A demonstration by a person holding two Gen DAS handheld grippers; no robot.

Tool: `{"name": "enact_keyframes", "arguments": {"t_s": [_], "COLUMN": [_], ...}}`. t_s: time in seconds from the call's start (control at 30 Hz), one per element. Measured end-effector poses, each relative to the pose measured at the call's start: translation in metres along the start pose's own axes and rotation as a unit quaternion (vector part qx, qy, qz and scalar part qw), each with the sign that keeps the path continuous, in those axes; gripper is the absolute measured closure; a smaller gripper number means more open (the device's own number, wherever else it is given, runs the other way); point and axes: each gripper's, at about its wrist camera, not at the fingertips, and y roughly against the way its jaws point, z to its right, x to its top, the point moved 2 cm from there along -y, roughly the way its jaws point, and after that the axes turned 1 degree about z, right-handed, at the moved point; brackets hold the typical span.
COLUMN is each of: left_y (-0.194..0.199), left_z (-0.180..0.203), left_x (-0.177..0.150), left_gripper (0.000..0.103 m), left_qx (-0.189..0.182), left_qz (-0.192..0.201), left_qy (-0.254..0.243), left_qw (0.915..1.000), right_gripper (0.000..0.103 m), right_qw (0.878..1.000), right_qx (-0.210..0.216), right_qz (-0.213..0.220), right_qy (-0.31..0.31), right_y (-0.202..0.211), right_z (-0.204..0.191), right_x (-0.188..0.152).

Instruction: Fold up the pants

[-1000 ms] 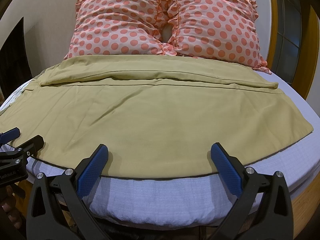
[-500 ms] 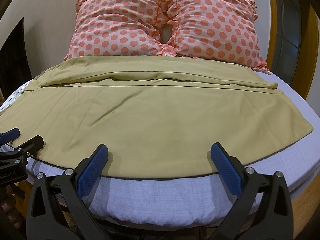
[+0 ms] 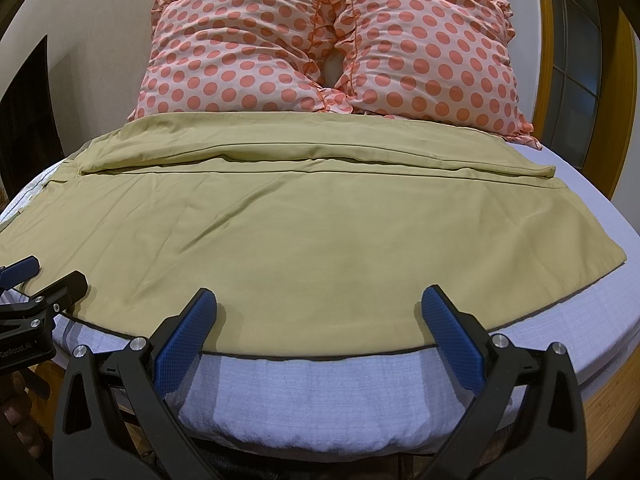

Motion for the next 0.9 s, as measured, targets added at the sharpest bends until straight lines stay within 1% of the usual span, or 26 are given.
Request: {"name": "enact_keyframes", "arguments": {"t_s": [0.17,0.33,0.53,0.6,0.63,0.67,0.7,0.77,0.8,0.87,0.9], "left_y": [0.000,0.000,0.001,0.002,0.000,-0.001,0.000,0.006,0.010,0.013,0.014], "left_z": [0.000,0.000,-0.002,-0.002,-0.004,-0.005,-0.009,-0.014,-0.017,-0.021,-0.023], "left_x": [0.000,0.000,0.000,0.001,0.003,0.007,0.014,0.023,0.033,0.047,0.055], "left_gripper": [0.002,0.002,0.002,0.002,0.002,0.002,0.002,0.002,0.002,0.002,0.002], "left_qx": [0.000,0.000,-0.010,-0.016,-0.018,-0.016,-0.010,-0.006,-0.003,-0.001,-0.002], "left_qz": [0.000,0.000,0.012,0.003,-0.004,-0.005,0.001,0.019,0.033,0.049,0.056], "left_qy": [0.000,-0.001,-0.013,-0.014,-0.014,-0.014,-0.012,-0.011,-0.010,-0.004,0.000], "left_qw": [1.0000,1.0000,0.9998,0.9998,0.9997,0.9998,0.9999,0.9997,0.9994,0.9988,0.9984], "right_gripper": [0.001,0.001,0.001,0.001,0.001,0.001,0.001,0.001,0.001,0.001,0.001], "right_qw": [1.000,1.000,0.999,0.999,0.999,0.999,0.999,1.000,0.999,0.997,0.995], "right_qx": [0.000,0.002,0.019,0.032,0.045,0.041,0.029,0.002,-0.018,-0.053,-0.065], "right_qz": [0.000,0.010,0.046,0.033,0.012,-0.005,-0.005,0.020,0.030,0.019,0.009], "right_qy": [0.000,0.001,0.010,0.019,0.029,0.033,0.030,0.007,-0.011,-0.054,-0.071], "right_y": [-0.001,0.003,0.008,0.005,0.000,-0.003,-0.004,0.000,-0.002,-0.021,-0.031], "right_z": [-0.001,0.000,0.003,0.004,0.006,0.011,0.017,0.040,0.056,0.089,0.101], "right_x": [-0.001,0.000,-0.006,-0.004,0.002,0.012,0.021,0.051,0.074,0.122,0.135]}}
